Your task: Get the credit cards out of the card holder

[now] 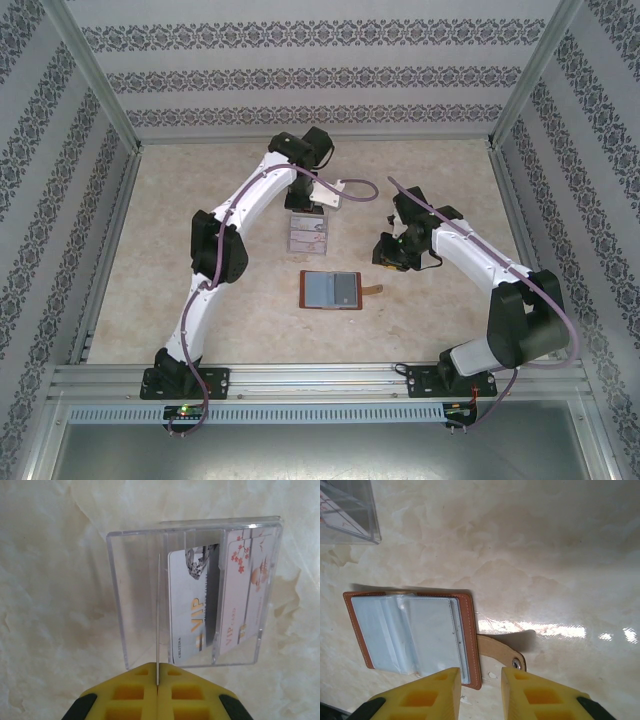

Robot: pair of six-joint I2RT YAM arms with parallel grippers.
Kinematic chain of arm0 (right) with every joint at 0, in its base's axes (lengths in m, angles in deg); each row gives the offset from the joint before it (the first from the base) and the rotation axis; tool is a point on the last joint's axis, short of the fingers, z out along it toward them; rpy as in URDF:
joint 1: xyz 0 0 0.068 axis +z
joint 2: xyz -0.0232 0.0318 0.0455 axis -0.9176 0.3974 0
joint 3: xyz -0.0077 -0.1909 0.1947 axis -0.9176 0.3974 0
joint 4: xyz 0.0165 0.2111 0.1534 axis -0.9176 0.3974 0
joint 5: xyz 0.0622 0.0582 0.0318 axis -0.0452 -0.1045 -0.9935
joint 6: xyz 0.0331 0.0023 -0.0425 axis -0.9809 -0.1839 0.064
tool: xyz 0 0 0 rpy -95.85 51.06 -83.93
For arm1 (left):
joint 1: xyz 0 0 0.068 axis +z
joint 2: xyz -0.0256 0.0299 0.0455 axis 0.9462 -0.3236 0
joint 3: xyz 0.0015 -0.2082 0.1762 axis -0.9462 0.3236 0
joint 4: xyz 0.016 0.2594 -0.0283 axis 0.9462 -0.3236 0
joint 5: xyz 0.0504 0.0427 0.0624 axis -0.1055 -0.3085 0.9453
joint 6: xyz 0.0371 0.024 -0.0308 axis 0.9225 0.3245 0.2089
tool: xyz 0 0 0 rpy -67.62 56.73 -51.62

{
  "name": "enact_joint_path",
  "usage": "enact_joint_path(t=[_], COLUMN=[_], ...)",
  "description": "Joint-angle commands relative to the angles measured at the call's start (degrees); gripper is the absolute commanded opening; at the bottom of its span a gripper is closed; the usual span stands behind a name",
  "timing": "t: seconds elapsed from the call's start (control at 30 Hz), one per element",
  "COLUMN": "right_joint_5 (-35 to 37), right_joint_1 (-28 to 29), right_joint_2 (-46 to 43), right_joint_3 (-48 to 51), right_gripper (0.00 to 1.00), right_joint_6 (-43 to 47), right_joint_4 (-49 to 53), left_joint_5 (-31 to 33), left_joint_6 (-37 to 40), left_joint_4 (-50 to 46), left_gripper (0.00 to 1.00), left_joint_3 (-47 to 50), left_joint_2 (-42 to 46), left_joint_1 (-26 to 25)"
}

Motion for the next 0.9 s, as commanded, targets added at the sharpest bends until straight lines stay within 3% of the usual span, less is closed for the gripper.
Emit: enact_joint_path(t=[0.0, 0.57, 0.73, 0.87], right_joint_5=[-0.7, -1.1, -1.1, -1.1], right_joint_1=[-0.6, -1.1, -1.2, -1.2], right_joint_2=[0.3, 1.2, 1.2, 1.1], right_joint_3=[0.7, 1.2, 1.3, 1.4], right_gripper=[0.28, 0.28, 0.28, 0.28], right_joint_6=[0.9, 1.1, 1.0, 1.0], right_joint_4=[0.2, -0.1, -0.1, -0.2], left_joint_5=[0.0, -0.7, 0.2, 1.0], left_joint_6=[2.3, 2.0, 1.7, 1.1], left_joint_4=[0.0, 2.5, 3.2, 5.9], left_gripper=[0.0, 0.0, 0.22, 0.29], left_joint_3=[-2.4, -2.5, -3.1, -3.6], left_joint_2=[-1.8, -4.4, -4.6, -4.6], left_joint_1=[0.8, 1.2, 1.2, 1.4])
